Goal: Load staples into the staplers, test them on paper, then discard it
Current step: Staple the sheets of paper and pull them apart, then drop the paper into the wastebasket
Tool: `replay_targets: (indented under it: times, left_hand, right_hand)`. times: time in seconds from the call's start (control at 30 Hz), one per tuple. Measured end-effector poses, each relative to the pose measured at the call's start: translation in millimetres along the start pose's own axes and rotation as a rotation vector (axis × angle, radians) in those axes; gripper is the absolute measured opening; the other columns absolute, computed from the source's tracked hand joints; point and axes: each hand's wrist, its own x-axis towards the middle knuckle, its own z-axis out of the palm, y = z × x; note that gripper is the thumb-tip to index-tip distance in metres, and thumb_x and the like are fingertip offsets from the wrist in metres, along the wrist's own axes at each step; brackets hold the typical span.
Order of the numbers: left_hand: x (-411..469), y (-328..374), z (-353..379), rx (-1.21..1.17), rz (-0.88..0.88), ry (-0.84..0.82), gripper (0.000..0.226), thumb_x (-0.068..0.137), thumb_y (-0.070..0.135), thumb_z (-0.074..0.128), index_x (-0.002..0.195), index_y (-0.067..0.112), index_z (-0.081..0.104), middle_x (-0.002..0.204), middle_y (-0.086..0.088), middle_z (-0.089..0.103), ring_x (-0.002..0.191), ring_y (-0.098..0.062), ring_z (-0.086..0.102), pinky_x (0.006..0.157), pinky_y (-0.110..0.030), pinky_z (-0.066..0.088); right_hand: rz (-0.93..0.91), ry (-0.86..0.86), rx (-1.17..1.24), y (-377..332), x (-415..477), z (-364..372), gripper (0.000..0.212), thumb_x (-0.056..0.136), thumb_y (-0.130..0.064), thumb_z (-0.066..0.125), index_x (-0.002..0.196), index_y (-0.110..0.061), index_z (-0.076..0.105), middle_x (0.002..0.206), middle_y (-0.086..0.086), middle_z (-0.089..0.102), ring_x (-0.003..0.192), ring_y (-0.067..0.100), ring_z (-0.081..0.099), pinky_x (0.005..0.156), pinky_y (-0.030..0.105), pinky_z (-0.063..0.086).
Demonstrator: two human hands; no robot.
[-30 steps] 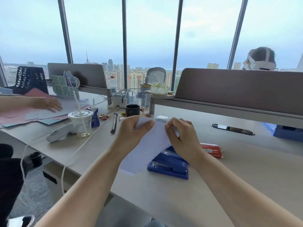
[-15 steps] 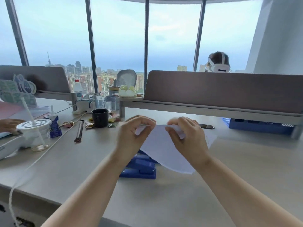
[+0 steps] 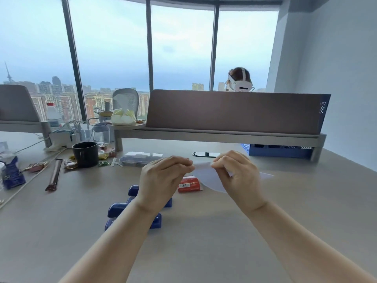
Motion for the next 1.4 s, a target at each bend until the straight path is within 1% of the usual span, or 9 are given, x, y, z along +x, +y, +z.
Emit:
replay_targets:
  times: [0.17,0.3,0.43,0.57,0.77,0.87,0.93,1.23,1.4]
  left_hand:
    - [7.8,7.5,13.2,-0.064,-0.086,0.081,0.004,0.08,0.014,0.065,0.08,0.018,0.067,0.079,0.0,0.072,0.075,-0.005,0.064,0.064,-0.021,0.055]
    - [22.9,20.9,19.5,-0.204,-0.354,0.11,0.013,0.075,0.009,0.069,0.077,0.022,0.07,0.077,0.018,0.065,0.077,0.009,0.059,0.069,-0.004,0.045]
    - [33.5,34.7,27.5,-0.451,-0.625,0.016,0.019,0.077,0.016,0.069,0.067,0.031,0.065,0.065,0.023,0.066,0.065,-0.002,0.059,0.061,-0.012,0.047]
    - [42.7,47.8,45.7,-0.54,-0.755,-0.061,0.024,0.083,0.02,0.063,0.06,0.025,0.06,0.049,0.017,0.055,0.049,0.0,0.046,0.048,-0.009,0.036]
    - [54.3,74.4,83.8,-0.521,-0.804,-0.085,0.023,0.082,0.023,0.063,0.059,0.027,0.06,0.054,0.012,0.057,0.054,-0.007,0.048,0.051,-0.018,0.039]
    - [62.1,93.4,102.0,-0.496,-0.737,-0.109,0.028,0.083,0.025,0.063,0.057,0.035,0.057,0.058,0.014,0.058,0.051,-0.002,0.05,0.043,-0.005,0.035]
    - [65.3,108.9,116.8,-0.531,-0.702,-0.165,0.031,0.081,0.025,0.065,0.055,0.036,0.054,0.054,0.014,0.053,0.046,0.004,0.049,0.043,-0.003,0.035]
    - [63.8,170.0,193.2,-0.745,-0.714,-0.518,0.014,0.07,0.033,0.076,0.067,0.024,0.066,0.069,0.005,0.067,0.063,-0.011,0.058,0.059,-0.021,0.045]
    - [59.9,225.9,235.9,-1.089,-0.936,-0.733,0.029,0.078,0.022,0.071,0.101,0.012,0.058,0.083,0.001,0.067,0.066,-0.01,0.063,0.066,-0.025,0.047]
  right_hand:
    - [0.027,-0.059,-0.085,2.5,0.3,-13.1,0.008,0.082,-0.015,0.063,0.073,-0.017,0.063,0.071,-0.002,0.069,0.065,0.017,0.062,0.057,0.026,0.047]
    - [0.092,-0.094,-0.139,3.7,1.9,-25.2,0.02,0.084,-0.029,0.051,0.076,-0.016,0.066,0.069,-0.004,0.072,0.059,0.014,0.061,0.055,0.022,0.04]
    - [0.266,-0.177,-0.069,7.9,-0.6,-43.5,0.036,0.084,-0.043,0.04,0.07,-0.015,0.058,0.041,-0.012,0.043,0.049,0.011,0.044,0.045,0.025,0.028]
    - [0.367,-0.202,-0.04,11.9,-4.8,-66.3,0.032,0.082,-0.048,0.033,0.061,-0.024,0.04,0.039,-0.006,0.035,0.044,0.014,0.032,0.045,0.029,0.026]
    - [0.475,-0.308,-0.121,30.9,-21.5,-118.4,0.029,0.083,-0.052,0.044,0.062,-0.031,0.044,0.049,-0.013,0.05,0.047,0.01,0.042,0.048,0.029,0.036]
    - [0.584,-0.38,-0.173,43.2,-35.5,-153.7,0.025,0.087,-0.04,0.053,0.071,-0.02,0.053,0.058,-0.002,0.057,0.054,0.014,0.046,0.054,0.031,0.041]
    - [0.637,-0.389,-0.181,47.6,-45.5,-179.2,0.019,0.09,-0.027,0.053,0.073,-0.018,0.054,0.061,0.0,0.057,0.056,0.009,0.046,0.054,0.019,0.037]
    - [0.872,-0.089,-0.383,54.0,-92.5,-295.2,0.022,0.091,-0.017,0.051,0.069,-0.017,0.049,0.058,-0.001,0.045,0.049,0.001,0.041,0.048,0.012,0.032]
    - [0.996,0.1,-0.496,48.8,-122.3,-349.2,0.021,0.094,-0.018,0.044,0.074,-0.009,0.046,0.06,0.001,0.04,0.055,0.013,0.035,0.047,0.014,0.03]
